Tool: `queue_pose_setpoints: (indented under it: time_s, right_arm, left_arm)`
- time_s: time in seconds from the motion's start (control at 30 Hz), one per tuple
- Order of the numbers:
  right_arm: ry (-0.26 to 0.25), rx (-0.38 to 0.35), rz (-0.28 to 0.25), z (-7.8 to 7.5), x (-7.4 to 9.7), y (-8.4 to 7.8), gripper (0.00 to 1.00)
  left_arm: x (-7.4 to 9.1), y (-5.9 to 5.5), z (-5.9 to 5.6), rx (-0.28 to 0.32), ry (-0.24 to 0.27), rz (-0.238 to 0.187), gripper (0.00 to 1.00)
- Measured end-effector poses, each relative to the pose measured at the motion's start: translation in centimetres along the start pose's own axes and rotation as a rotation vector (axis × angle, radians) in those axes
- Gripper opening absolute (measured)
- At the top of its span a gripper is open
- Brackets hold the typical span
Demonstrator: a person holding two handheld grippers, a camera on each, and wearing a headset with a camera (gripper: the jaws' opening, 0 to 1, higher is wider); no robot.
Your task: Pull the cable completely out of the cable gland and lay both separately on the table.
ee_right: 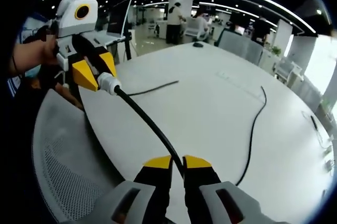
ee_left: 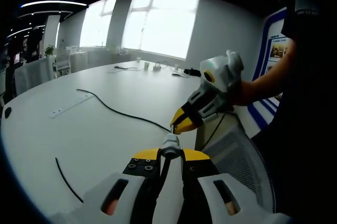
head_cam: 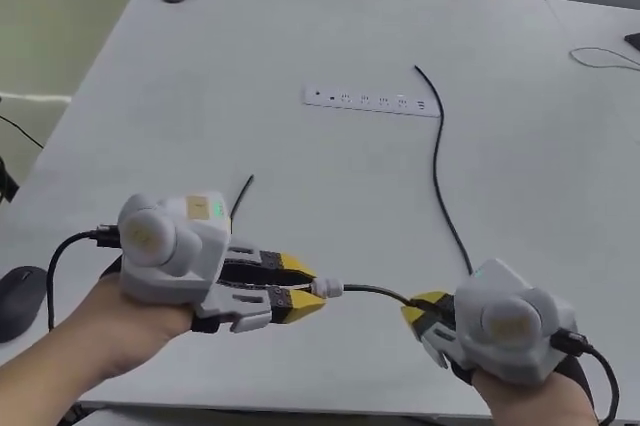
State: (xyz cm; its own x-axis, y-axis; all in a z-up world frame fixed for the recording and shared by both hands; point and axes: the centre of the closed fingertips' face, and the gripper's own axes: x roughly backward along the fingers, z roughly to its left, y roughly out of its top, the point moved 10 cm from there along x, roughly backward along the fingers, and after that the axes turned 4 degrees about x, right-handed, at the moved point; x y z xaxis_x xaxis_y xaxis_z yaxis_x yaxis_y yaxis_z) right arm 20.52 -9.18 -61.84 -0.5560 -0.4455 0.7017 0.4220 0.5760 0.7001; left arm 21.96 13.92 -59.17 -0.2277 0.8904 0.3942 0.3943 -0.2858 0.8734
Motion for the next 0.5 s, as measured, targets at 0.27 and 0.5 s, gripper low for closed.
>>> queue_pose_setpoints:
  time_s: [0.27, 0.5]
  right_arm:
    - [0.023, 0.092, -0.080, 1.2, 1.3, 2.6, 0.18]
    - [0.064, 0.224, -0.112, 3.2, 0.8, 5.1, 0.18]
  left_arm:
    - [0.0, 0.0, 0.1, 0.003, 0.001, 0.005, 0.15]
    - [-0.1, 0.0, -0.1, 0.001, -0.001, 0.012, 0.15]
